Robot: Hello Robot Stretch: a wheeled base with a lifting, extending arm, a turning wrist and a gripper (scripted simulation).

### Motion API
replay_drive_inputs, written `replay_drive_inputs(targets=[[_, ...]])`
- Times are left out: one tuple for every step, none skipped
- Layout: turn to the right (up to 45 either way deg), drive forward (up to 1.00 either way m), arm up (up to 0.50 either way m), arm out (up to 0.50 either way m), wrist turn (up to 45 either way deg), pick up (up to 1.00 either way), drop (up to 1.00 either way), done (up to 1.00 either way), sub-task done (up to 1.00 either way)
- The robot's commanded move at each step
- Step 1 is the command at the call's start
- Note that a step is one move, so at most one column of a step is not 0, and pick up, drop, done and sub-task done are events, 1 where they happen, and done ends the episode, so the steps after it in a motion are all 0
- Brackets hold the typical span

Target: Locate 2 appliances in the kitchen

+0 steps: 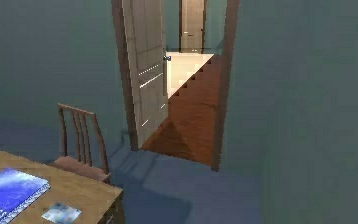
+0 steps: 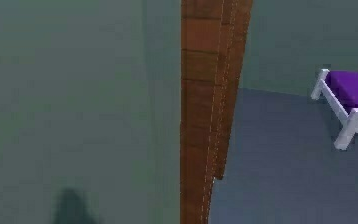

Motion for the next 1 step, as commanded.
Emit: replay_drive_inputs(targets=[[0.0,1.00,0.00,0.00,0.0,0.00,0.00,0.00,0.00]])
